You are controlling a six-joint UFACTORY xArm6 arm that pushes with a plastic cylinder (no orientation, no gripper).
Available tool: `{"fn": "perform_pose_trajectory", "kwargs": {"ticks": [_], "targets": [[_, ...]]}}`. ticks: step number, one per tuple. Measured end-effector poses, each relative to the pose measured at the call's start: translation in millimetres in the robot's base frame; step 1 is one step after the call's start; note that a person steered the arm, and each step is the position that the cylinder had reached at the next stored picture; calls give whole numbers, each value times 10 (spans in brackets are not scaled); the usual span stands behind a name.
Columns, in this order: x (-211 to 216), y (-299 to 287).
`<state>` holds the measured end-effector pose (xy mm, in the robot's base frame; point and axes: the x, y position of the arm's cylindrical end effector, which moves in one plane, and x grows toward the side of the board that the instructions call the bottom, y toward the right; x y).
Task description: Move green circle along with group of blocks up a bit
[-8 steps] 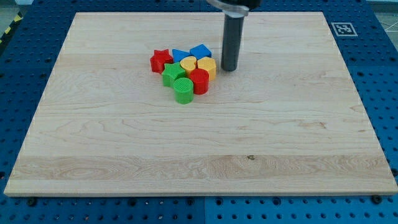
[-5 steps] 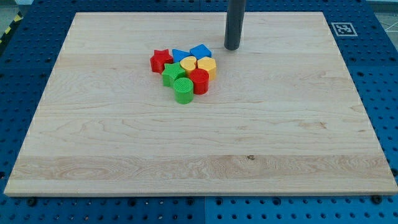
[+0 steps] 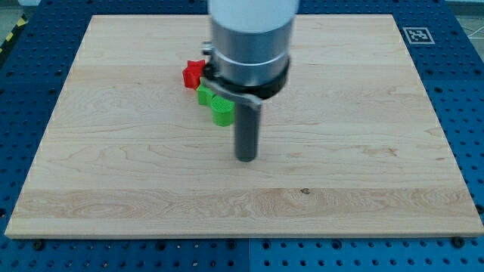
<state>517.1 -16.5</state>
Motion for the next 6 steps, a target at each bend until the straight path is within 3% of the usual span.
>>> {"fn": "perform_pose_trajectory", "kwargs": {"ticks": [6], "targets": [[-541,-79]]}}
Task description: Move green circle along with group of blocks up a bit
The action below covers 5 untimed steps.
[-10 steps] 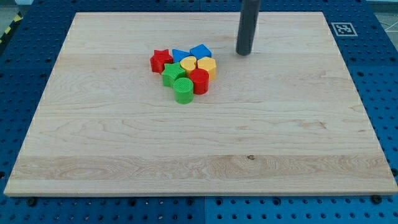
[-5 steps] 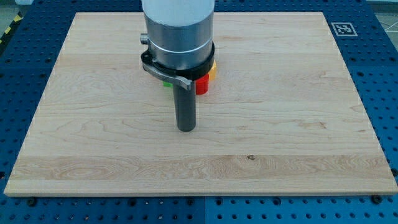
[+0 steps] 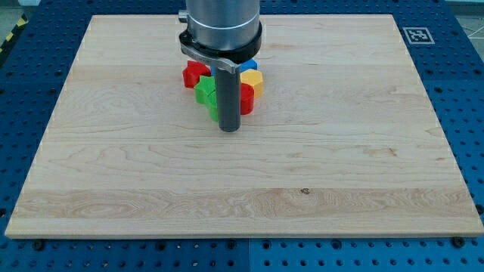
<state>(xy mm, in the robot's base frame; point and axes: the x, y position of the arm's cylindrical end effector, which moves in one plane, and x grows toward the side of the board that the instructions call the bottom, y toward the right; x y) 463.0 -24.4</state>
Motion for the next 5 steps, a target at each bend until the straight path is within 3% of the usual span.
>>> {"fn": "perform_pose_trajectory", "kwargs": {"ticks": [2,5], "targets": [[297,-71],[77,-440]]}}
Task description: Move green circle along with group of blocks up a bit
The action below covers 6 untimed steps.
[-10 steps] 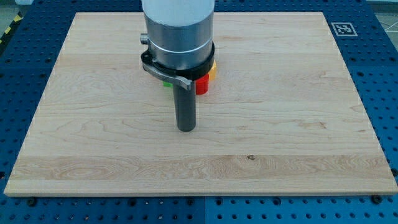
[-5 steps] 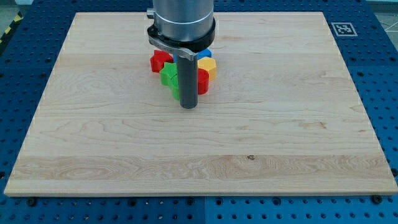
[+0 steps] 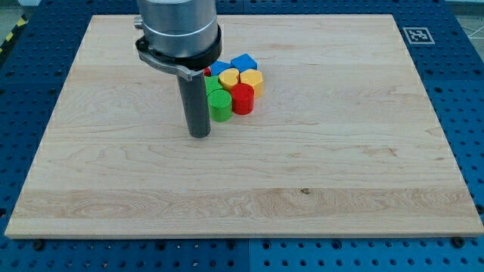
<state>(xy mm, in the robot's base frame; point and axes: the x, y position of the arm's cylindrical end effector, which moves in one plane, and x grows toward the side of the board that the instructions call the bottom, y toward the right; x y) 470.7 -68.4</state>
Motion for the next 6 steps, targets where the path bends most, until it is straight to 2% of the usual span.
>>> {"fn": "perform_pose_trajectory", "kwargs": {"ticks": [6], "targets": [[-178,419]]}}
